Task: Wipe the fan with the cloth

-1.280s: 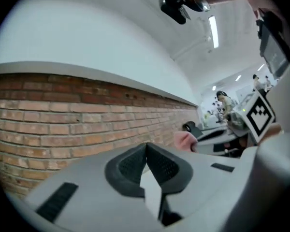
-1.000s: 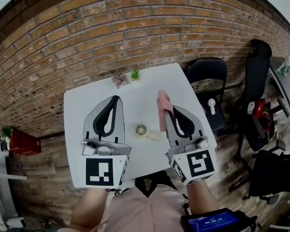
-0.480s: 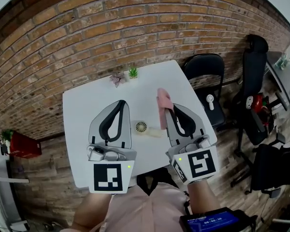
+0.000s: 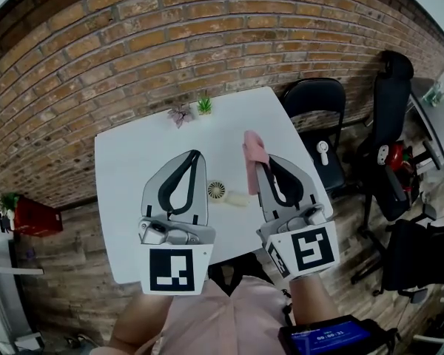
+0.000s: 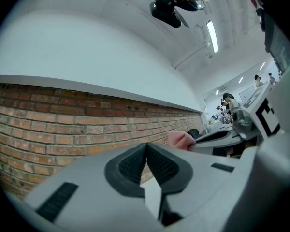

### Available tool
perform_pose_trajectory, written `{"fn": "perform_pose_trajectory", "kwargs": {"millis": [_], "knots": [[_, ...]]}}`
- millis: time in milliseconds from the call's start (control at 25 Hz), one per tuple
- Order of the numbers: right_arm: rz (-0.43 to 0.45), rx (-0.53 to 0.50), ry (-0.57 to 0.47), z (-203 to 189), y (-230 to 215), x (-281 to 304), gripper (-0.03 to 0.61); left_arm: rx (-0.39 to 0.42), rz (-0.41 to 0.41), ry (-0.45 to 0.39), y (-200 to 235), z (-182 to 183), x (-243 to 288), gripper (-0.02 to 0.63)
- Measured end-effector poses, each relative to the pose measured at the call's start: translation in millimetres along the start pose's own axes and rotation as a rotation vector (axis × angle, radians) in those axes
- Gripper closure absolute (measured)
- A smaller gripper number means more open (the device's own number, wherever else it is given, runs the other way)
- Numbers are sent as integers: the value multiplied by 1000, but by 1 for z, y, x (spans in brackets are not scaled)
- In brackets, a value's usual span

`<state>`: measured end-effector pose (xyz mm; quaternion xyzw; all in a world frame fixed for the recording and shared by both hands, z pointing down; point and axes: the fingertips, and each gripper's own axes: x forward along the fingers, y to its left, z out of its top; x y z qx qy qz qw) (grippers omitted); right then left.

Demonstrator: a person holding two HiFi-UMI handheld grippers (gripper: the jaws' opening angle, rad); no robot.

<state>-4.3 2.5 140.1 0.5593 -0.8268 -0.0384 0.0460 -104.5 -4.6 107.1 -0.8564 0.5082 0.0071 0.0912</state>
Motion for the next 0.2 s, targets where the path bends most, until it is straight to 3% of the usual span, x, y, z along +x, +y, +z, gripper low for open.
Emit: {"fn": "perform_pose_trajectory", "kwargs": {"millis": [200], "knots": [[10, 0, 2, -4, 0, 5, 552, 19, -2, 4, -1, -5, 3, 601]]}}
